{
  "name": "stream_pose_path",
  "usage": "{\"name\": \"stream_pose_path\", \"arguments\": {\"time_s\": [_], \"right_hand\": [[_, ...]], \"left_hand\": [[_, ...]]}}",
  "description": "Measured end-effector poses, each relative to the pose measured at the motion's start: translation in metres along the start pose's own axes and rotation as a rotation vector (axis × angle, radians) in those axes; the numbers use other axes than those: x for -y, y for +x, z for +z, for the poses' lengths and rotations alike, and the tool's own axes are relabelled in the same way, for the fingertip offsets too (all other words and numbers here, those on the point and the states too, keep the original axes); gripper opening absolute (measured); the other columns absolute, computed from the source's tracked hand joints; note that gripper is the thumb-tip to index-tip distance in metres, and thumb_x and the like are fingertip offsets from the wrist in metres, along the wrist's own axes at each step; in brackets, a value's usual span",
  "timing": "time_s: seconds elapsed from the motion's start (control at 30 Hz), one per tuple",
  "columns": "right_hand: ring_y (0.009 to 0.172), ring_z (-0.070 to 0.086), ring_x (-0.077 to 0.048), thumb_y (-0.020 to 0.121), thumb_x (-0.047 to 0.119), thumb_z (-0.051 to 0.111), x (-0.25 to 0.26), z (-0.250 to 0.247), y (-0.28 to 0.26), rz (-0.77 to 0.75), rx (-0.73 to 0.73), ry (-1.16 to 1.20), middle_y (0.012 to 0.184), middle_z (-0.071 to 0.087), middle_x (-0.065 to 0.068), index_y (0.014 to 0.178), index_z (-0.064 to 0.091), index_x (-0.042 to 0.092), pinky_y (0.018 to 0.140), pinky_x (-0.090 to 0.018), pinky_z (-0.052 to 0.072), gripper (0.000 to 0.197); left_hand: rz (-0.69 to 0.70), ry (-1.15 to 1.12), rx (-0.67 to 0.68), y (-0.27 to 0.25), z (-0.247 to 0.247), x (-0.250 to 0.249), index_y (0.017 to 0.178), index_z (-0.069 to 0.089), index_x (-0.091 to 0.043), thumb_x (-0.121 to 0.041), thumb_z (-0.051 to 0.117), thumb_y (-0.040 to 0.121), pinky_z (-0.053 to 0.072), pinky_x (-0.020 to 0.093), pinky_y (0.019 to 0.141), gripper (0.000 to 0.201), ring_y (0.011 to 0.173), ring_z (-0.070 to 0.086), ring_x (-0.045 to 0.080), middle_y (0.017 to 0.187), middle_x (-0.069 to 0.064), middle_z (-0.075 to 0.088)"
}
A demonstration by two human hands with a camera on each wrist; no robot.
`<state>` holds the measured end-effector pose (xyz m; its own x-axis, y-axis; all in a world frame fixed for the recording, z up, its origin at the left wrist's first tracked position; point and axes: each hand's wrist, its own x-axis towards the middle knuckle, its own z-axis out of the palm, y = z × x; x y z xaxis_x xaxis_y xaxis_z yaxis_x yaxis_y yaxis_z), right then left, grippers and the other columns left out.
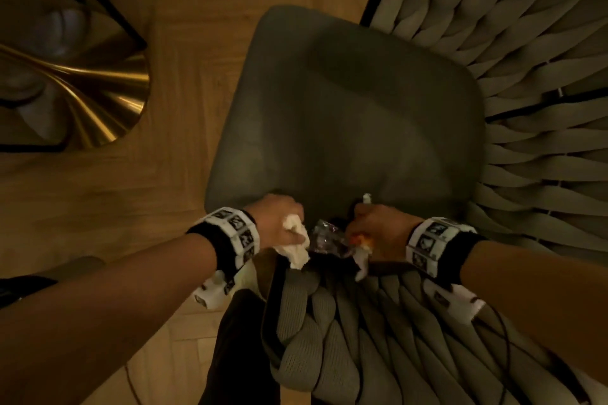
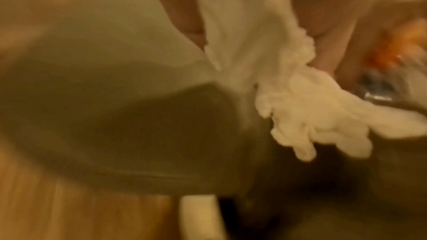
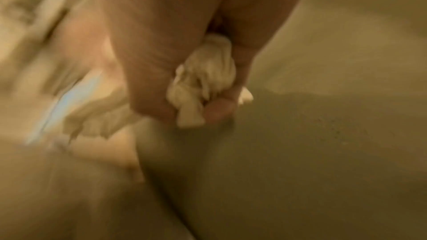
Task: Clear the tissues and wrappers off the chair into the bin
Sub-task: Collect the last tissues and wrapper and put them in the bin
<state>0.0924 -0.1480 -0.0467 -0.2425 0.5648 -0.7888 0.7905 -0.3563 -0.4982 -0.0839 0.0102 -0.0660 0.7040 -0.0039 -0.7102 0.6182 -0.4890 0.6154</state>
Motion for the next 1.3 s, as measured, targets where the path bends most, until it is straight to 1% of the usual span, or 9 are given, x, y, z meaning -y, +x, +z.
{"name": "stream_pose_path", "arguments": {"time_s": [0.17,0.27,0.37,0.53,0.67,0.8,0.93,1.13,1.3], "right_hand": [[0.085,0.066,-0.023,0.067,0.024,0.083,0.045,-0.052,-0.034,0.085,-0.367,0.377,0.099,0.064,-0.001,0.103,0.07,0.024,0.074,-0.03,0.051,0.037],[0.064,0.07,-0.028,0.068,0.012,0.082,0.088,-0.075,-0.034,0.059,-0.441,0.608,0.088,0.07,-0.002,0.097,0.069,0.022,0.055,-0.034,0.06,0.034],[0.066,0.071,-0.029,0.067,0.01,0.08,0.146,-0.094,-0.02,-0.022,-0.477,0.634,0.084,0.072,-0.005,0.096,0.07,0.02,0.057,-0.043,0.062,0.032],[0.05,0.066,-0.016,0.069,0.009,0.079,0.271,-0.099,0.018,-0.113,-0.448,0.611,0.069,0.071,-0.002,0.082,0.069,0.024,0.047,-0.027,0.051,0.022],[0.055,0.063,-0.001,0.067,0.011,0.083,0.386,-0.07,0.067,-0.118,-0.354,0.585,0.075,0.069,0.003,0.087,0.063,0.033,0.049,-0.015,0.047,0.036],[0.062,0.066,-0.017,0.067,0.01,0.083,0.498,-0.005,0.129,-0.165,-0.265,0.563,0.077,0.072,-0.009,0.083,0.068,0.027,0.061,-0.036,0.058,0.028],[0.056,0.066,-0.017,0.068,0.002,0.08,0.589,0.08,0.21,-0.126,-0.221,0.566,0.076,0.072,-0.005,0.093,0.069,0.027,0.06,-0.039,0.061,0.037],[0.061,0.066,-0.007,0.067,-0.003,0.079,0.662,0.167,0.312,-0.094,-0.217,0.628,0.08,0.075,-0.005,0.093,0.073,0.02,0.053,-0.026,0.057,0.035],[0.065,0.067,-0.015,0.069,-0.001,0.079,0.67,0.203,0.373,-0.085,-0.202,0.597,0.084,0.074,-0.012,0.09,0.073,0.019,0.052,-0.031,0.057,0.03]], "left_hand": [[-0.207,-0.626,-0.5,-0.061,-0.04,0.0,0.075,0.064,-0.016,-0.024,0.079,0.072,0.043,0.015,0.05,0.017,0.057,0.054,0.006,0.064,-0.003,0.061],[-0.246,-0.844,-0.702,-0.108,-0.06,0.003,0.077,0.064,-0.019,-0.016,0.076,0.075,0.047,0.011,0.05,0.012,0.058,0.061,0.001,0.072,-0.003,0.066],[-0.267,-0.939,-0.901,-0.172,-0.073,0.015,0.083,0.069,-0.022,-0.018,0.076,0.075,0.055,0.017,0.06,0.012,0.071,0.067,0.005,0.083,-0.001,0.072],[-0.36,-1.047,-1.214,-0.293,-0.061,0.074,0.078,0.07,-0.022,-0.022,0.078,0.073,0.054,0.026,0.063,0.01,0.071,0.067,0.011,0.08,0.002,0.072],[-0.52,-1.129,-1.344,-0.392,-0.019,0.155,0.081,0.07,-0.022,-0.024,0.076,0.074,0.056,0.026,0.062,0.01,0.072,0.067,0.014,0.081,0.002,0.073],[-0.629,-1.18,-1.453,-0.475,0.035,0.262,0.08,0.068,-0.021,-0.022,0.075,0.076,0.049,0.019,0.055,0.009,0.072,0.063,0.012,0.078,-0.002,0.068],[-0.765,-1.334,-1.425,-0.532,0.088,0.38,0.086,0.066,-0.024,-0.032,0.072,0.077,0.054,0.033,0.066,0.013,0.08,0.063,0.021,0.083,-0.002,0.066],[-0.836,-1.396,-1.459,-0.553,0.14,0.512,0.091,0.067,-0.016,-0.028,0.073,0.076,0.042,0.022,0.053,0.02,0.074,0.061,0.017,0.088,0.007,0.068],[-0.895,-1.358,-1.399,-0.518,0.174,0.601,0.082,0.064,-0.023,-0.037,0.073,0.073,0.04,0.022,0.052,0.019,0.066,0.06,0.016,0.075,0.001,0.064]]}}
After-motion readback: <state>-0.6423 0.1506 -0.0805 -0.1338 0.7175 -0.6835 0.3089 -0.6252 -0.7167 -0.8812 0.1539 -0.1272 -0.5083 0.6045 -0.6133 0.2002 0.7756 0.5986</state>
